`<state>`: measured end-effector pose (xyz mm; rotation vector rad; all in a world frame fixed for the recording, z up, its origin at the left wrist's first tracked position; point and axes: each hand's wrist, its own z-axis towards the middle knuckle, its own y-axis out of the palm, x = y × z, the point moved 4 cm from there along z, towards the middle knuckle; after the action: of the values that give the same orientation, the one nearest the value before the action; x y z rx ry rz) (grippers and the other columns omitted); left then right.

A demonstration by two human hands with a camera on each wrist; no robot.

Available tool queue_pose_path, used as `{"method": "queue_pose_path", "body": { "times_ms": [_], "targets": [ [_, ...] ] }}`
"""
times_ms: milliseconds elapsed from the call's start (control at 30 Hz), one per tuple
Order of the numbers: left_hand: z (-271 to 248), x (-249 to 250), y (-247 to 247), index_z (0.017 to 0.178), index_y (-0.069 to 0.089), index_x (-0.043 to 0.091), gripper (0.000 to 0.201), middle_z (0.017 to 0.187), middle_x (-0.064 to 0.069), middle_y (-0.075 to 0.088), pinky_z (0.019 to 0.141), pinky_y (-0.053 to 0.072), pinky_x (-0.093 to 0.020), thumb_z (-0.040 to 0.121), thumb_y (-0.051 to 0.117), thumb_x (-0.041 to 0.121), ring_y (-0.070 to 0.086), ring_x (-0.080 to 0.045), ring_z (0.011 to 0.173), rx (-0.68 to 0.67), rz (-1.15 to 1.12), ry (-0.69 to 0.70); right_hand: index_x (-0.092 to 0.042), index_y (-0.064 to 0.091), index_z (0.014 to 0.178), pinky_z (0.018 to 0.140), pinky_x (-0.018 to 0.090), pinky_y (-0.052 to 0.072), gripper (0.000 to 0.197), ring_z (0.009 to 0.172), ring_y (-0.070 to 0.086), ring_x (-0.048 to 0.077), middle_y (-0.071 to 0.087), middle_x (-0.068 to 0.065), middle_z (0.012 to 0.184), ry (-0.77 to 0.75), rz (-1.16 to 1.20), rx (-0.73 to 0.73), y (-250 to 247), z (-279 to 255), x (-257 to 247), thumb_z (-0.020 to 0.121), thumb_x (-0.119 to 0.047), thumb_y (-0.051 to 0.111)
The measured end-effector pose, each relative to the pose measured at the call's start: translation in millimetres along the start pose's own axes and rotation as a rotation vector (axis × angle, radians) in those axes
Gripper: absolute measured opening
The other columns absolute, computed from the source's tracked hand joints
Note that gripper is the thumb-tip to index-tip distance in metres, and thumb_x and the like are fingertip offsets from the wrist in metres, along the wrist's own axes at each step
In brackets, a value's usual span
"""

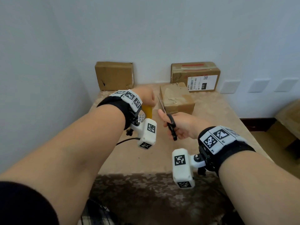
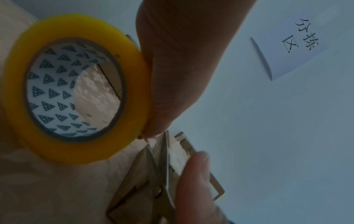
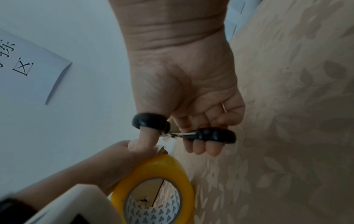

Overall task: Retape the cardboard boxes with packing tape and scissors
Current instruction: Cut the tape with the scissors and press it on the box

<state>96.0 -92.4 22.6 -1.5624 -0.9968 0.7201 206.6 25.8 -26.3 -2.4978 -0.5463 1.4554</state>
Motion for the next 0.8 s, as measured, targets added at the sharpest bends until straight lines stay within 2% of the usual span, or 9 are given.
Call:
{"method": "queue_pose_path", "body": {
  "times_ms": [100,167,233,300,367,467,567,700,800],
  "targets": [
    [-2,0,1,0.109,0.07,0.01,0.031,0.106,-0.005,0.068,0.083,0.047,-0.031,0.095,0.051,0.029,0.06,-0.019,0.093,0.022,0.004,0.001,-0.012,0.06,0.097,0.059,0.025,0.033,0.064,0.047,0.052,0.011,0.061,0.005,0.074,-0.017,-0.003,0.014,1,0,2,0.08,-0.073,0.05],
    [-3,2,1,0.114,0.068,0.011,0.033,0.112,-0.004,0.066,0.085,0.047,-0.031,0.097,0.048,0.03,0.06,-0.02,0.1,0.024,0.055,-0.008,-0.012,0.061,0.099,0.063,0.027,0.036,0.065,0.048,0.052,0.012,0.061,0.005,0.074,-0.031,-0.007,0.031,0,0,4,0.081,-0.073,0.049],
    [-5,2,0,0.113,0.066,0.008,0.035,0.11,-0.006,0.066,0.082,0.047,-0.031,0.098,0.044,0.032,0.061,-0.022,0.1,0.019,0.123,-0.048,-0.011,0.061,0.102,0.07,0.03,0.038,0.067,0.049,0.054,0.013,0.061,0.007,0.077,-0.046,-0.001,0.045,0,1,6,0.08,-0.073,0.05],
    [-7,4,-2,0.111,0.065,0.007,0.036,0.108,-0.007,0.066,0.08,0.047,-0.031,0.098,0.043,0.031,0.061,-0.023,0.099,0.014,0.158,-0.071,-0.01,0.062,0.104,0.071,0.031,0.038,0.069,0.047,0.055,0.011,0.06,0.008,0.08,-0.061,0.004,0.051,-2,1,8,0.079,-0.074,0.051],
    [-7,6,-3,0.114,0.065,0.008,0.032,0.113,-0.006,0.066,0.086,0.048,-0.032,0.098,0.046,0.028,0.06,-0.023,0.102,0.011,0.122,-0.05,-0.011,0.062,0.103,0.07,0.032,0.038,0.069,0.046,0.056,0.011,0.06,0.008,0.08,-0.067,-0.002,0.05,-3,1,10,0.078,-0.074,0.051],
    [-11,9,-4,0.12,0.064,0.012,0.03,0.121,-0.002,0.063,0.092,0.043,-0.03,0.096,0.053,0.026,0.057,-0.021,0.111,-0.013,-0.029,-0.029,-0.012,0.061,0.101,0.067,0.03,0.037,0.069,0.056,0.059,0.017,0.062,0.008,0.077,-0.07,-0.034,0.042,-6,1,12,0.077,-0.075,0.052],
    [-12,9,-3,0.114,0.066,0.013,0.026,0.114,-0.001,0.063,0.086,0.041,-0.028,0.093,0.058,0.028,0.057,-0.019,0.105,-0.026,-0.119,-0.052,-0.012,0.06,0.102,0.059,0.027,0.034,0.068,0.064,0.06,0.02,0.063,0.006,0.075,-0.062,-0.066,0.028,-8,-1,14,0.078,-0.075,0.05],
    [-10,13,1,0.095,0.064,0.014,0.012,0.099,-0.003,0.062,0.078,0.041,-0.027,0.093,0.055,0.021,0.054,-0.017,0.09,0.009,-0.136,-0.043,-0.012,0.062,0.103,0.062,0.027,0.033,0.07,0.066,0.056,0.02,0.059,0.004,0.072,-0.04,-0.09,-0.01,-7,-3,16,0.078,-0.075,0.049],
    [-11,12,4,0.097,0.069,0.01,0.018,0.099,-0.002,0.069,0.086,0.044,-0.03,0.094,0.055,0.022,0.059,-0.018,0.095,0.005,-0.201,-0.031,-0.012,0.063,0.103,0.064,0.028,0.037,0.069,0.069,0.056,0.02,0.056,0.004,0.08,-0.047,-0.107,-0.005,-5,0,16,0.079,-0.075,0.048]
  ]
}}
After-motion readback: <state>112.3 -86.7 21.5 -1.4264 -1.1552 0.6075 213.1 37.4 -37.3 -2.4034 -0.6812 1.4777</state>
